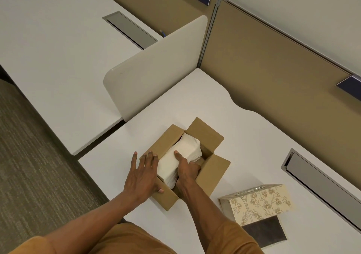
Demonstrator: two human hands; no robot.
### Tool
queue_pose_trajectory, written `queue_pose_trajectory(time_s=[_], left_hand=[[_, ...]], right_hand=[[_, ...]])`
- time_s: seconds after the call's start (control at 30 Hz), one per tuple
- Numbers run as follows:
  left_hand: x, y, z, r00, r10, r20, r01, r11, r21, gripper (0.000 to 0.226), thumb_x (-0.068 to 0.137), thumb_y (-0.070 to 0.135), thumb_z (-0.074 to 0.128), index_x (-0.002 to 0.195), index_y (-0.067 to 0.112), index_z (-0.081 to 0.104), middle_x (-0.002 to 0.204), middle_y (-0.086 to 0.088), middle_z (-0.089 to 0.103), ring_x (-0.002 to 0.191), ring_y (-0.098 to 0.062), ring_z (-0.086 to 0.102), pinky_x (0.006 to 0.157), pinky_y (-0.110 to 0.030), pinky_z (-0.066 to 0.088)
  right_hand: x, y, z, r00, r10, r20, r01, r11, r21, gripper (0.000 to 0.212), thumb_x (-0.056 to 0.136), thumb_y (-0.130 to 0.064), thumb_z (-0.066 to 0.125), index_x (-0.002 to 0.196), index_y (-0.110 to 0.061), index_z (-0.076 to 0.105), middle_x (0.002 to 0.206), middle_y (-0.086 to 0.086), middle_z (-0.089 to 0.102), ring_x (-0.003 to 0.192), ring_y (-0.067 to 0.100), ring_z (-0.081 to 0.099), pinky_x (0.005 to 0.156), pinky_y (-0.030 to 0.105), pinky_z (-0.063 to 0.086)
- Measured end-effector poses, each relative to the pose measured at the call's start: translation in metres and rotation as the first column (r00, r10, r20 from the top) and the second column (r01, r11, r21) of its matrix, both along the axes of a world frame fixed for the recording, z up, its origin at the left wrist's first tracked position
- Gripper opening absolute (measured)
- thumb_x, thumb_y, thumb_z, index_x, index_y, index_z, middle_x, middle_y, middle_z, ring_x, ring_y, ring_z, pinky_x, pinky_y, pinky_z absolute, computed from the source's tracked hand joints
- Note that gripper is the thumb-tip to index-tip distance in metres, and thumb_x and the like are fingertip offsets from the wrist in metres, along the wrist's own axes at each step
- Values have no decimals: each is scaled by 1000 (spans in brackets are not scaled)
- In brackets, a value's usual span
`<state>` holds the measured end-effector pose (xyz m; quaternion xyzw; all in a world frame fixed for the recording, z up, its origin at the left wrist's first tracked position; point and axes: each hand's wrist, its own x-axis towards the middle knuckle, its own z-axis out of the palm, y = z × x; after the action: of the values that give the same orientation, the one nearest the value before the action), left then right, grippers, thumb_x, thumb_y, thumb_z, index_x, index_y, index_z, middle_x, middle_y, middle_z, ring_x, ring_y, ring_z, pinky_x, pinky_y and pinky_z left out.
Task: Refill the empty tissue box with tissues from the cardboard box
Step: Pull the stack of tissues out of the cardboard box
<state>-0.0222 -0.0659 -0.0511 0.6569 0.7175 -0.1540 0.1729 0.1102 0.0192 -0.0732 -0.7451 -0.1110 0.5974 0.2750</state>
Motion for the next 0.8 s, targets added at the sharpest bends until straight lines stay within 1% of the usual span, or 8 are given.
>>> queue_pose_trajectory(time_s=[0.17,0.37,0.47,0.53,0.6,0.7,0.77,0.8], left_hand=[[-3,1,2,996,56,63,-56,998,5,133,74,91,69,170,18,13,183,-11,18,170,-35,18,137,-62,-4],[-8,3,8,981,117,152,-120,993,12,127,67,92,74,164,27,24,177,-1,30,167,-26,28,139,-59,2],[-10,4,14,980,121,157,-120,993,-20,129,66,90,76,165,24,26,177,-2,30,167,-27,27,139,-58,2],[-9,6,23,977,138,160,-132,990,-47,123,70,80,83,164,22,28,177,-4,30,166,-28,28,138,-57,4],[-5,8,34,955,194,227,-194,981,-22,100,80,55,89,158,21,36,169,-3,40,160,-27,37,139,-54,13],[4,12,55,845,305,439,-377,922,86,62,97,25,81,150,18,50,153,-4,60,145,-29,55,129,-49,37],[15,16,78,634,399,662,-543,840,14,38,108,49,59,135,22,59,135,-3,71,126,-27,69,113,-50,56],[22,18,91,507,436,743,-570,817,-90,50,104,67,43,126,26,61,125,0,75,116,-25,74,105,-50,61]], right_hand=[[0,-5,10,994,-39,-99,43,998,34,90,64,-24,103,139,-3,58,129,18,74,115,42,73,104,59,62],[5,-5,46,997,-6,-83,25,972,235,81,70,-17,102,136,-10,56,126,10,75,110,33,76,99,58,65],[15,-7,68,991,31,-127,7,958,288,76,73,-15,100,136,-11,58,124,10,79,104,29,79,90,52,68],[23,-13,82,984,58,-171,-4,953,302,79,71,-21,100,137,-12,56,123,11,78,105,32,80,84,50,69],[31,-19,96,970,63,-235,16,947,320,85,65,-26,99,137,-14,55,124,14,78,106,38,81,82,52,70],[42,-28,114,959,49,-280,59,929,364,95,59,-32,98,141,-13,53,130,16,76,109,40,80,79,50,70],[48,-35,122,961,51,-271,60,920,387,104,54,-39,97,143,-13,51,133,16,74,113,40,78,85,52,69],[52,-39,125,965,54,-256,53,917,395,106,51,-43,97,142,-15,51,133,14,73,114,39,78,92,56,68]])
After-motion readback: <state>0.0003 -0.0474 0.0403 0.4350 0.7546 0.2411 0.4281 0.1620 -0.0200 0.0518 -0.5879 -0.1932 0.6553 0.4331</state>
